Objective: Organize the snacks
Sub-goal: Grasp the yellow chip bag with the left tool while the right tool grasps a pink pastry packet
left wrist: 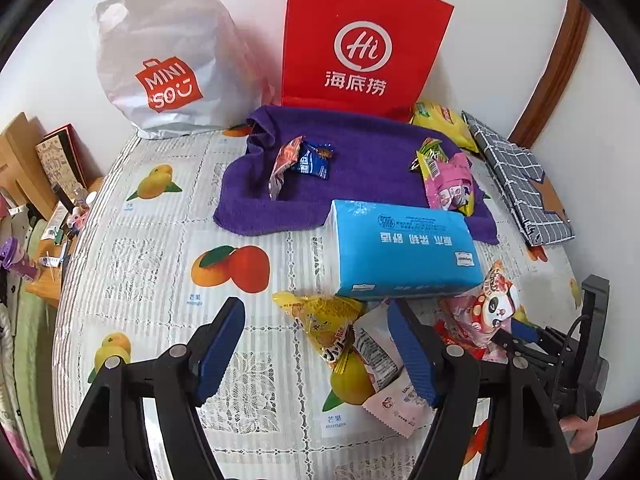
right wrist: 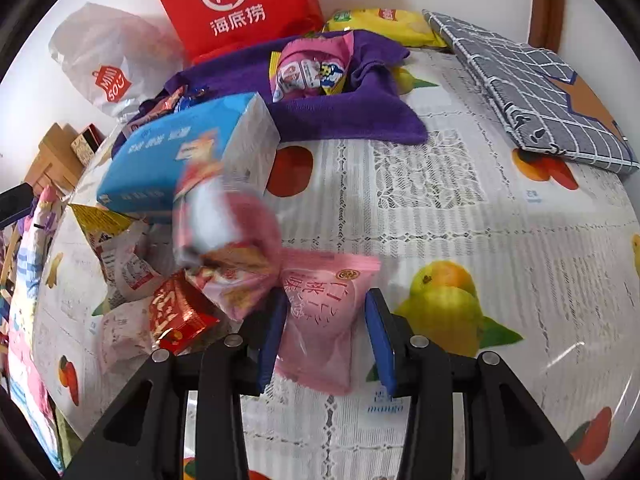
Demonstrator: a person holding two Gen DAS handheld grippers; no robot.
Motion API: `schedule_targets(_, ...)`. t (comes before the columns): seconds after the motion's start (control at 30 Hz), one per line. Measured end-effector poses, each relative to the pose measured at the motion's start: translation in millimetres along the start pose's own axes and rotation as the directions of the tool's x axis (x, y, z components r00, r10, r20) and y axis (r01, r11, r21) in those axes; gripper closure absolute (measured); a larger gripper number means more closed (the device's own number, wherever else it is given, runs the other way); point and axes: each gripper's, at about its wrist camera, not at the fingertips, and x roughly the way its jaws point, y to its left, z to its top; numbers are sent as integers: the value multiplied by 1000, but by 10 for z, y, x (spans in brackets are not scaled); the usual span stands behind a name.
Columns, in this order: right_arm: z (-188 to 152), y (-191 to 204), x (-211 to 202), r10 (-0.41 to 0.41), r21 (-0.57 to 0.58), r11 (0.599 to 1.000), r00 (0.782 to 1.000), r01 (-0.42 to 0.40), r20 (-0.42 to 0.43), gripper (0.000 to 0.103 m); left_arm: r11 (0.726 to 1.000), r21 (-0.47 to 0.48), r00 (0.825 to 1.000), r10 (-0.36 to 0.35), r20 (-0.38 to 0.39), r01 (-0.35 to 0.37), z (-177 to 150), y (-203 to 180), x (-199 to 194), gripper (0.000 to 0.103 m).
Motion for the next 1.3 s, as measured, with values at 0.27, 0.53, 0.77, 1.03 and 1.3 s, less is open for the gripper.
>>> schedule_targets(0.27, 58, 41, 67, -21, -23, 999, 999, 22, 31, 54, 1000, 1, 1000, 8, -16, -8, -8, 56, 68, 31)
schedule_targets(0.53, -18, 120, 38, -85, -83, 993, 995, 89, 57, 62, 999, -31, 999, 13, -37, -14, -85, 186, 124, 31)
schedule_targets(0.77, -66, -48, -214, -113, -32, 993, 989, 116, 98, 62, 999, -42, 997, -19, -68, 17, -226, 197, 280, 31)
schedule_targets(1.03, -76, -208, -475, -144, 20, 990, 982, 143, 124, 62, 998, -36, 994, -48, -97, 44, -241, 78, 503, 31)
schedule_targets(1.3, -6, -241, -569, -135, 39, 991, 982, 131, 132, 62, 998, -35, 991, -59, -118, 55, -192, 15, 688, 31)
